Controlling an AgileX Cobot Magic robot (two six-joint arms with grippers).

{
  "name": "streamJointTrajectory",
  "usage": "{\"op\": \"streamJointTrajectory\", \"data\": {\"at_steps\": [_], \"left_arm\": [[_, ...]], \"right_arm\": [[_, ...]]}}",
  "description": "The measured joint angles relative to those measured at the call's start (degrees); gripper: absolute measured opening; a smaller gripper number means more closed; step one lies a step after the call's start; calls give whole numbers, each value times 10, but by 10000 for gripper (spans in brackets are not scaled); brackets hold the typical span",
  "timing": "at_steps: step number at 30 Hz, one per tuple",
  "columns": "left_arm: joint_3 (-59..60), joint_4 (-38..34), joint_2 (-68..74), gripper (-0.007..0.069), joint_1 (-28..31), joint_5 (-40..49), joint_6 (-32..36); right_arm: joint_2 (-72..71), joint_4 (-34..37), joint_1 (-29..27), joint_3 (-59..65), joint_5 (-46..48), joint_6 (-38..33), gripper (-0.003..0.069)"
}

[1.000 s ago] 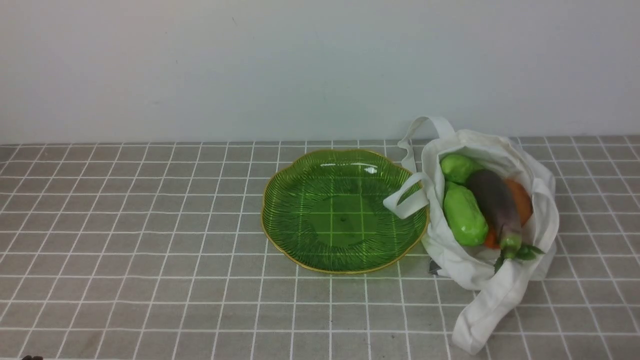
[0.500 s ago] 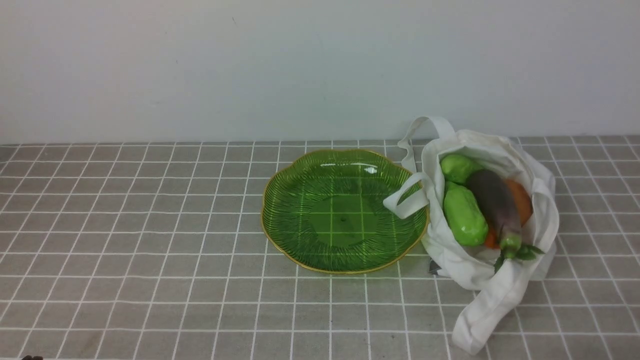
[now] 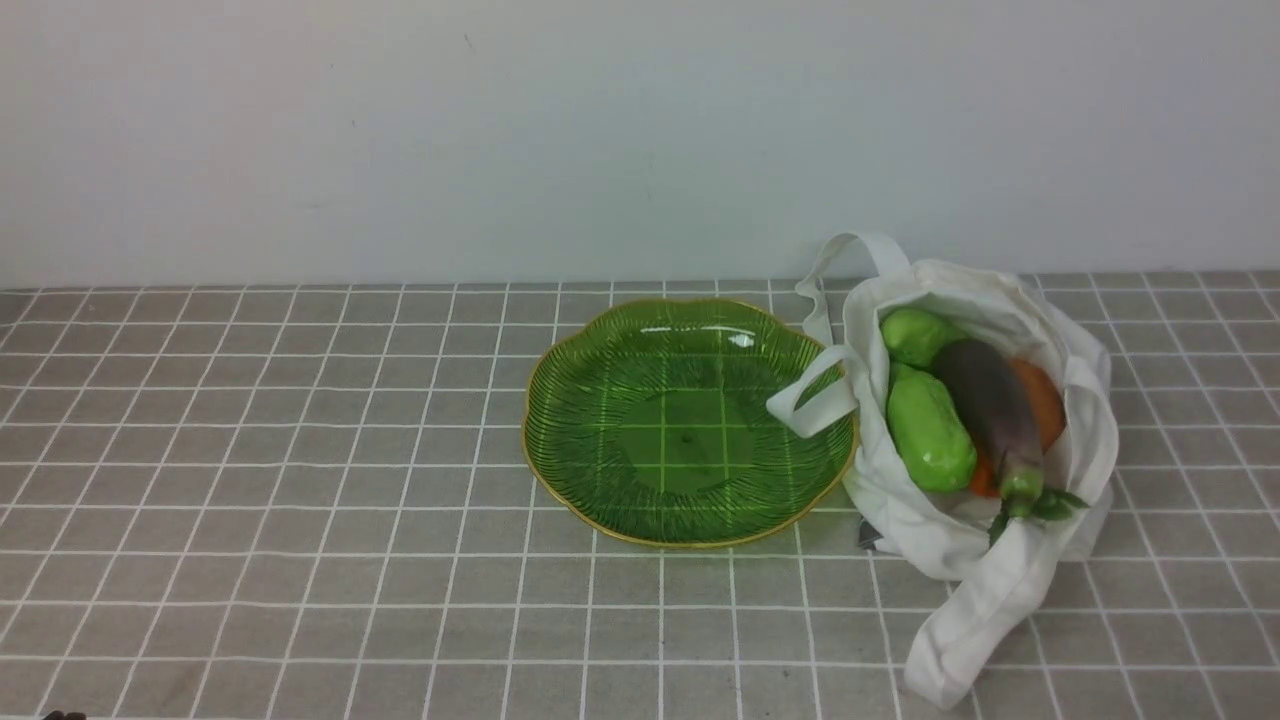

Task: Take vegetables from bag on grey coffee tablecloth place on plate.
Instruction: 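Reach into the white cloth bag and grasp a vegetable inside with the right gripper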

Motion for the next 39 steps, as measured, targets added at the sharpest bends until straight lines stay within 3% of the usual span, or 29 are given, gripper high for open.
{"op": "streamJointTrajectory", "data": {"at_steps": [4,9,13,18,23,28,35,39], "left_arm": [[0,0,0,-5,0,0,0],[0,0,0,-5,0,0,0],[0,0,0,-5,0,0,0],[0,0,0,-5,0,0,0],[0,0,0,-5,0,0,0],[0,0,0,-5,0,0,0],[0,0,0,-5,0,0,0],[0,0,0,-5,0,0,0]], "right_arm": [[0,166,0,1,-33,59,-15],[0,224,0,1,-75,66,-15],[0,220,0,-22,-110,42,-15],[52,177,0,-145,-93,-38,-15],[255,100,0,-352,150,-79,-15],[452,87,0,-455,293,-72,-10],[687,150,17,-534,321,-150,20],[814,104,65,-626,326,-151,57]]}}
